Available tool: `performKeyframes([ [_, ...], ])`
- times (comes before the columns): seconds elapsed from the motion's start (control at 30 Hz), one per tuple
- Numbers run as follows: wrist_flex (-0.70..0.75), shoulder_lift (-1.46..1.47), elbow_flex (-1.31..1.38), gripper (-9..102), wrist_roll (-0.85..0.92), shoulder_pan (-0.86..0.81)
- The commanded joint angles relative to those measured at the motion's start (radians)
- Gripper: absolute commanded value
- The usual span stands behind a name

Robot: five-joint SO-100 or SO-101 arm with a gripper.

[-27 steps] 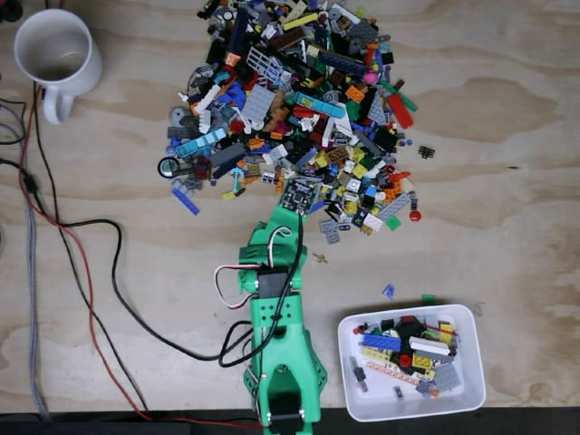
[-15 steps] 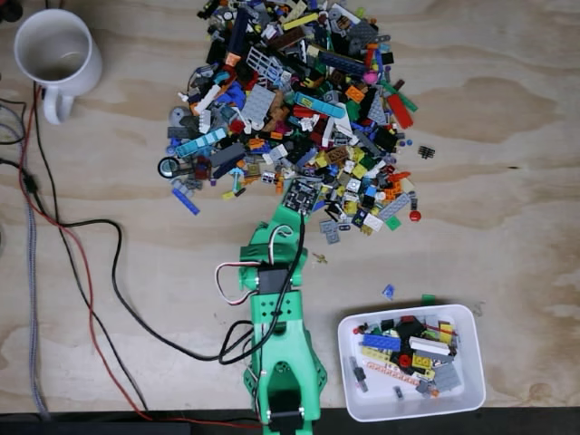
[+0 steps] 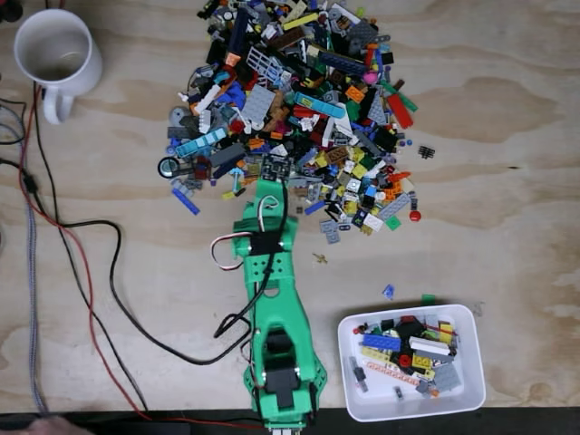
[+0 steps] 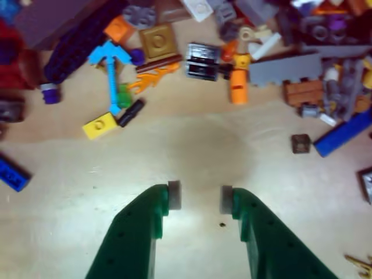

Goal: Find the closest Lego and put it in the bin.

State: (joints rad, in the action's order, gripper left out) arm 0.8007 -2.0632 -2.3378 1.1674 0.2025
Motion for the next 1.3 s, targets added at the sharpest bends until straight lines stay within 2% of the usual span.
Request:
performKeyframes([
  [0.0, -0.086, 0.003, 0.002, 12, 0.051, 0.169],
  [0.17, -0.167, 0.058, -0.005, 12, 0.051, 0.342],
  [0.33, -0.272, 0.14, -0.026, 12, 0.086, 0.413],
  [0.73, -0.442, 0.322, 0.031, 14, 0.14, 0.41],
  [1.27, -0.497, 0.495, 0.206, 15, 0.164, 0.36],
])
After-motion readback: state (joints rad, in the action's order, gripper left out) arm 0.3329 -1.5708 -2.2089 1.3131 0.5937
